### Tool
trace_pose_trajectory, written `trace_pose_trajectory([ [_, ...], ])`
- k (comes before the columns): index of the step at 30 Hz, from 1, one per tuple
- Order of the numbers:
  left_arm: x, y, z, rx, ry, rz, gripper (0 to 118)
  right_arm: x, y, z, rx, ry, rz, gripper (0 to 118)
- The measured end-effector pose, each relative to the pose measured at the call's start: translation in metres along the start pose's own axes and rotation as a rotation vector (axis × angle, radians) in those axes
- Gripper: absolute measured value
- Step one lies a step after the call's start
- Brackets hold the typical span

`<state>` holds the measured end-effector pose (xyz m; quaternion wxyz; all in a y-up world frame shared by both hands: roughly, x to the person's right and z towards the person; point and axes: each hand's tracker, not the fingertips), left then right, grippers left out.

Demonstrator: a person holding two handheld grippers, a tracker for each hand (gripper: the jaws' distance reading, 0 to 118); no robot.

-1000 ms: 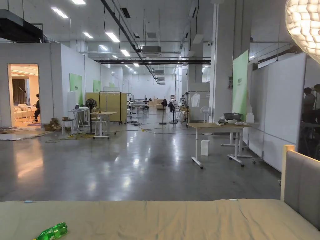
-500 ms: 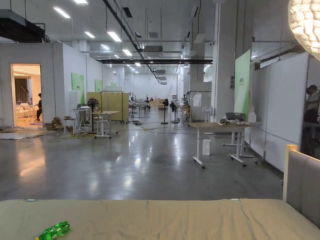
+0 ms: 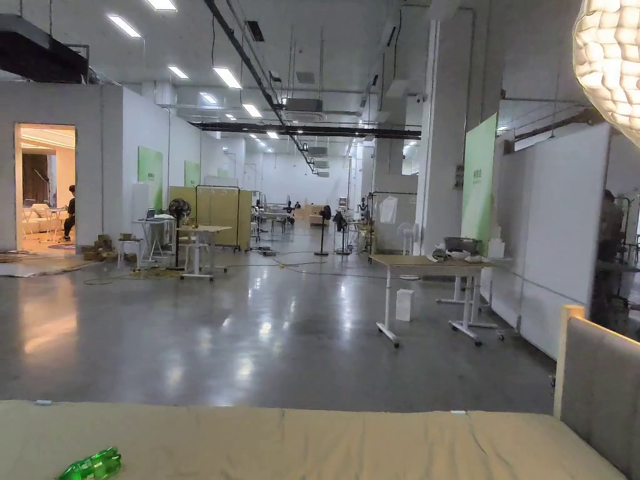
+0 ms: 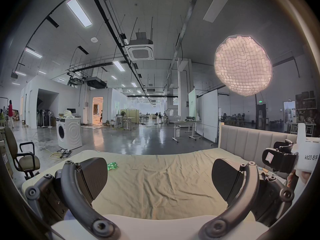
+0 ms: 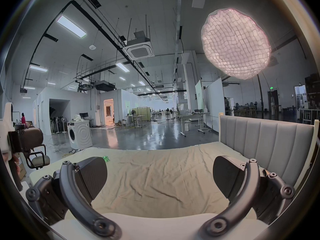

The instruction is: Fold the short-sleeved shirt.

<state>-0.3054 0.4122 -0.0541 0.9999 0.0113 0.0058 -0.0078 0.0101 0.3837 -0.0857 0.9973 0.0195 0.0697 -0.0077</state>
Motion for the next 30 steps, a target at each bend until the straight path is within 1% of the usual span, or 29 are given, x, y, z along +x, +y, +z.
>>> trace_pose_trajectory([
  [2,-0.001,0.001,0.001,0.011,0.001,0.001,118,0.0,-0.001,0.0,0.007,-0.027,0.007,118],
  [6,-0.001,0.001,0.001,0.019,-0.005,0.013,118,0.0,0.002,-0.002,0.017,-0.058,-0.014,118],
  [8,-0.002,0.001,0.001,0.023,-0.01,0.019,118,0.001,0.005,-0.003,0.02,-0.058,-0.05,118],
  [9,-0.001,0.001,0.001,0.025,-0.01,0.023,118,0.001,0.004,-0.003,0.001,-0.06,-0.108,118],
  [10,-0.001,0.001,0.001,0.027,-0.011,0.026,118,0.002,0.006,-0.002,0.004,-0.053,-0.142,118],
  [12,0.0,0.001,0.0,0.026,-0.029,0.022,118,0.006,0.008,-0.003,-0.061,-0.02,-0.24,118],
  [13,0.001,0.002,0.0,0.021,-0.032,0.02,118,0.006,0.008,-0.004,-0.107,-0.026,-0.282,118],
  [14,0.002,0.003,0.0,0.016,-0.031,0.017,118,0.005,0.013,-0.006,-0.094,-0.019,-0.255,118],
  [15,0.003,0.004,0.0,0.015,-0.028,0.016,118,0.003,0.015,-0.005,-0.125,-0.031,-0.281,118],
  [17,0.004,0.004,0.0,0.019,-0.028,0.016,118,0.002,0.016,-0.005,-0.143,-0.059,-0.306,118],
  [20,0.004,0.006,0.0,0.013,-0.035,0.028,118,-0.006,0.018,-0.002,-0.139,-0.084,-0.293,118],
  [23,0.004,0.005,-0.001,0.007,-0.032,0.031,118,-0.01,0.02,-0.003,-0.155,-0.073,-0.253,118],
  [27,0.005,0.005,-0.001,0.001,-0.03,0.023,118,-0.012,0.019,-0.002,-0.164,-0.059,-0.266,118],
  [30,0.005,0.004,-0.001,-0.003,-0.034,0.021,118,-0.013,0.02,-0.001,-0.166,-0.054,-0.25,118],
])
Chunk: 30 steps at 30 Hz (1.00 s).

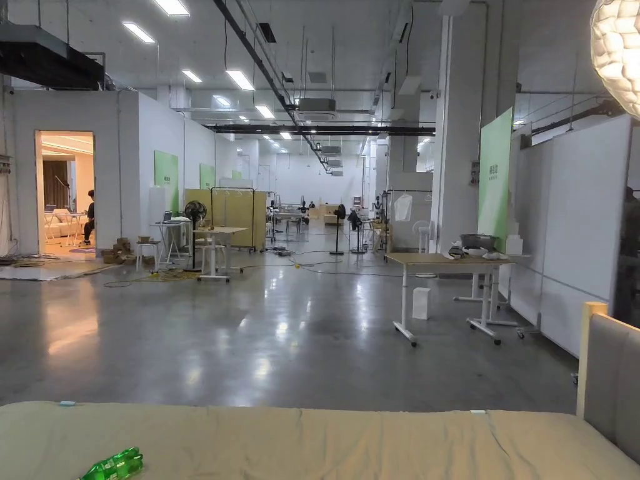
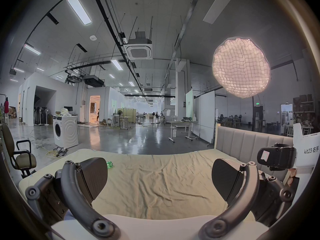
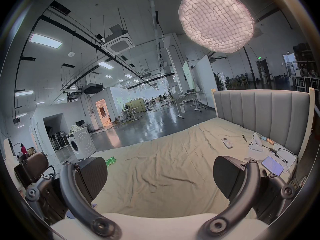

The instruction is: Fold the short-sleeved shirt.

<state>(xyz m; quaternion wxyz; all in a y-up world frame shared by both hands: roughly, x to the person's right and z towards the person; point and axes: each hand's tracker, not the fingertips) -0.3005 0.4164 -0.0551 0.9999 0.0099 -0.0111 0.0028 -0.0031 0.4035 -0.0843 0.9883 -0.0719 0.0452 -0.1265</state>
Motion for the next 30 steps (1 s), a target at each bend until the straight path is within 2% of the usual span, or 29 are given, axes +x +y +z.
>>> trace_pose_trajectory([
  [4,0.0,0.0,0.0,0.002,-0.003,0.003,118,-0.001,0.002,0.002,-0.003,0.016,0.012,118],
  [8,0.002,-0.001,0.001,0.002,-0.009,-0.012,118,0.002,0.004,-0.002,-0.031,-0.007,-0.056,118],
  [12,0.004,0.0,0.001,-0.002,-0.006,-0.034,118,0.005,0.002,-0.001,-0.024,0.003,-0.061,118],
  [14,0.004,0.0,0.002,0.006,-0.008,-0.027,118,0.009,-0.002,-0.004,0.001,0.068,-0.014,118],
  [16,0.003,0.001,0.003,0.014,-0.012,-0.013,118,0.012,-0.004,-0.005,0.053,0.113,0.07,118],
  [18,0.003,0.0,0.004,0.025,-0.015,-0.007,118,0.015,-0.011,-0.004,0.111,0.114,0.153,118],
  [21,0.003,-0.001,0.003,0.026,-0.012,-0.007,118,0.011,-0.013,-0.001,0.125,0.072,0.173,118],
  [25,0.005,-0.006,0.0,0.016,-0.007,-0.019,118,0.014,-0.016,-0.003,0.116,0.101,0.147,118],
  [30,0.005,-0.005,0.0,0.018,-0.011,-0.013,118,0.007,-0.018,-0.001,0.132,0.078,0.212,118],
])
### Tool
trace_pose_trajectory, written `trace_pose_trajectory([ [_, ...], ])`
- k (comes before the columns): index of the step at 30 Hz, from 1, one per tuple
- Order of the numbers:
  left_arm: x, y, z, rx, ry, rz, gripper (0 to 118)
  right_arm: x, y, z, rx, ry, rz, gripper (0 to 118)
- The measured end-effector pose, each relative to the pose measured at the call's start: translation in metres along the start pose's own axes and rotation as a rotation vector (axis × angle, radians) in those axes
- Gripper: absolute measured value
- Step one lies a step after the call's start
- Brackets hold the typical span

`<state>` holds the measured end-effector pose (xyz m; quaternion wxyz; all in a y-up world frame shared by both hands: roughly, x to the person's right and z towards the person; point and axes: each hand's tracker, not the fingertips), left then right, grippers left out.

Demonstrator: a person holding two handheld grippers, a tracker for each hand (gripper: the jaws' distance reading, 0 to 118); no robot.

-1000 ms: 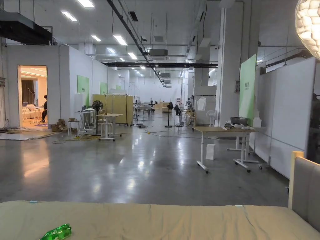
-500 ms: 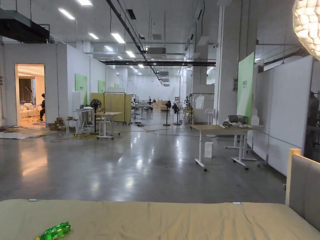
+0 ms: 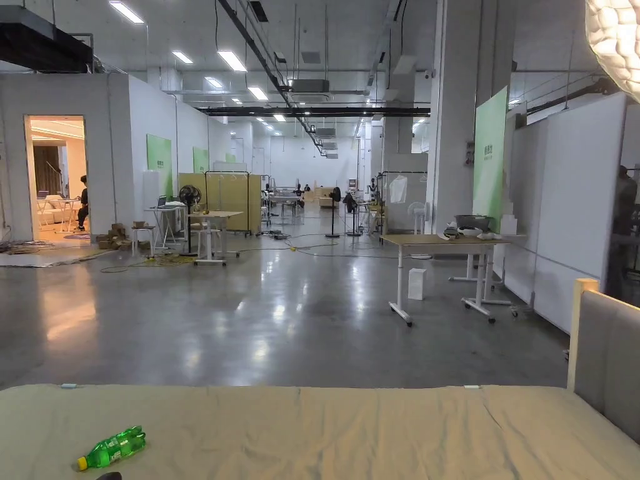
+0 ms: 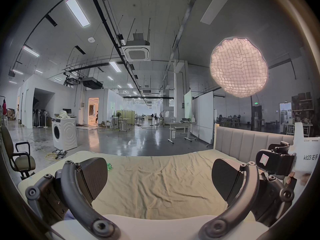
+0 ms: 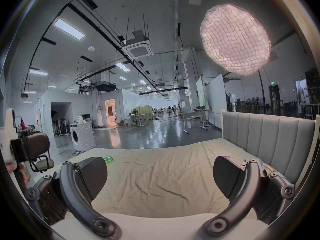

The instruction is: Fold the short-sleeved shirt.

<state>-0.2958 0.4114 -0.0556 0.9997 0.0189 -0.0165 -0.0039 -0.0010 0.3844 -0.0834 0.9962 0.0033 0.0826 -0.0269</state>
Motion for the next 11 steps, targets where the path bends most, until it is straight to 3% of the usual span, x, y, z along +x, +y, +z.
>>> trace_pose_trajectory([
  [11,-0.0019,0.001,0.0003,0.015,-0.017,0.027,118,-0.0086,0.004,0.0007,0.02,0.043,0.03,118],
])
